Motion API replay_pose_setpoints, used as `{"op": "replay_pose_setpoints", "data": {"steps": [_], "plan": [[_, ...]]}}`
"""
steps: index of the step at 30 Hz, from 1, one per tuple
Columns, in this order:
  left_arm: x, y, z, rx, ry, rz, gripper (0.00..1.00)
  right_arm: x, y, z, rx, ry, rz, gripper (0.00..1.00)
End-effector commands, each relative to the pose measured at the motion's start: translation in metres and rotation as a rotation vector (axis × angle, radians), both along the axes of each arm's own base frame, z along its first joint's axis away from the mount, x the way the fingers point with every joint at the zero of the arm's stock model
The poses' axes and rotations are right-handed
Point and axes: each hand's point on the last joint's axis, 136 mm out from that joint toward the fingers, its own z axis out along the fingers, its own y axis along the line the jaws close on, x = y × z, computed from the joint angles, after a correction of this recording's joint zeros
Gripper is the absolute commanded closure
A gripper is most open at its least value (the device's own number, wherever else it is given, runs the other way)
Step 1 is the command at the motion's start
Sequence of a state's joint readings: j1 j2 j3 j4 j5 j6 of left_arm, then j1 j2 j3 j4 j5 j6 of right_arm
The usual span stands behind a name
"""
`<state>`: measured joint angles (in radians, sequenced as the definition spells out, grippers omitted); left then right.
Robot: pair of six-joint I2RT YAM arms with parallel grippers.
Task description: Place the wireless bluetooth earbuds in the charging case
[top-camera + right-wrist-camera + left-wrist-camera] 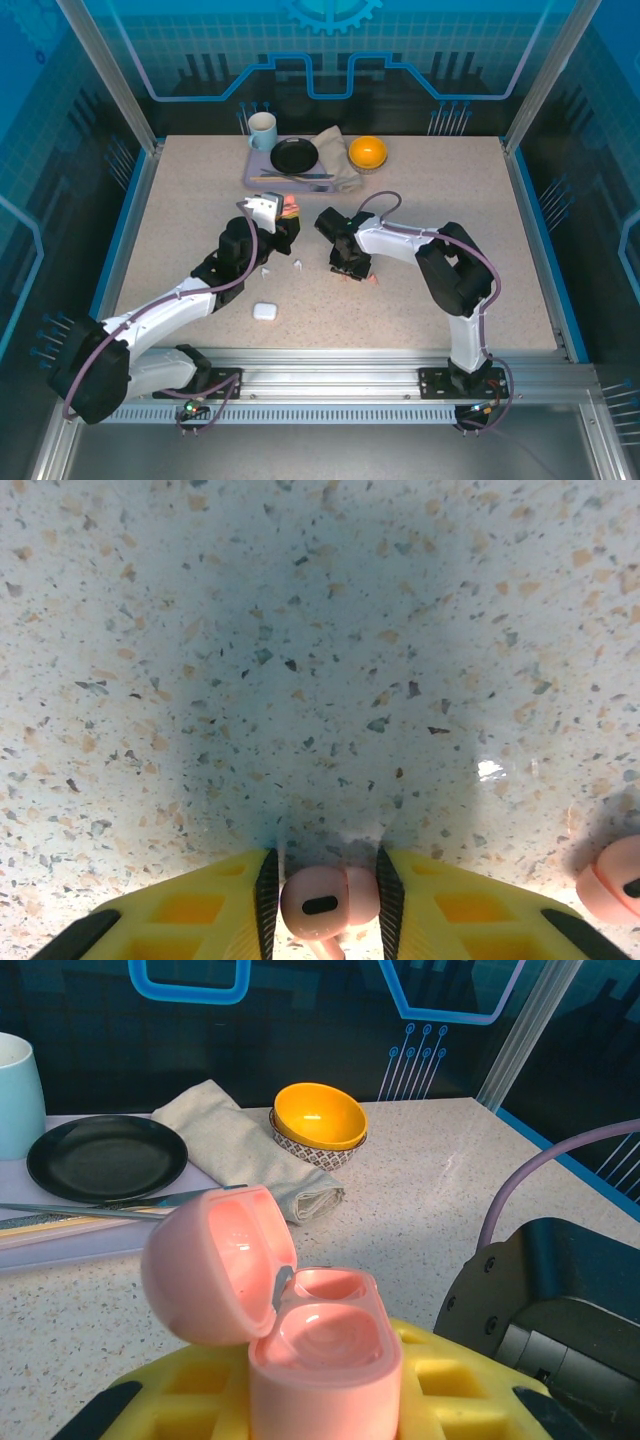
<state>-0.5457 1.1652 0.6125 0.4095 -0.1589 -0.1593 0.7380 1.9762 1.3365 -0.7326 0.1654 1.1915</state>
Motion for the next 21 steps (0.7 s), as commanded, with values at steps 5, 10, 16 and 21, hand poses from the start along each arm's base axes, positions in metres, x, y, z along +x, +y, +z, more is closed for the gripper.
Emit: {"op": "replay_pose_setpoints", "data": {"steps": [5, 10, 16, 21], "plan": [[0.005, -0.004, 0.020, -0.049, -0.034, -0.014, 1.00, -0.012, 0.007, -0.009, -0.002, 0.044, 0.016, 0.67], [0.005, -0.005, 0.020, -0.049, -0.036, -0.015, 1.00, -0.014, 0.006, -0.009, -0.006, 0.044, 0.015, 0.69], [0.004, -0.005, 0.019, -0.052, -0.031, -0.014, 1.00, -0.012, 0.006, -0.003, 0.011, 0.020, 0.003, 0.72], [0.003, -0.003, 0.018, -0.052, -0.029, -0.012, 1.00, -0.008, 0.005, 0.010, 0.038, -0.025, -0.007, 0.72]]}}
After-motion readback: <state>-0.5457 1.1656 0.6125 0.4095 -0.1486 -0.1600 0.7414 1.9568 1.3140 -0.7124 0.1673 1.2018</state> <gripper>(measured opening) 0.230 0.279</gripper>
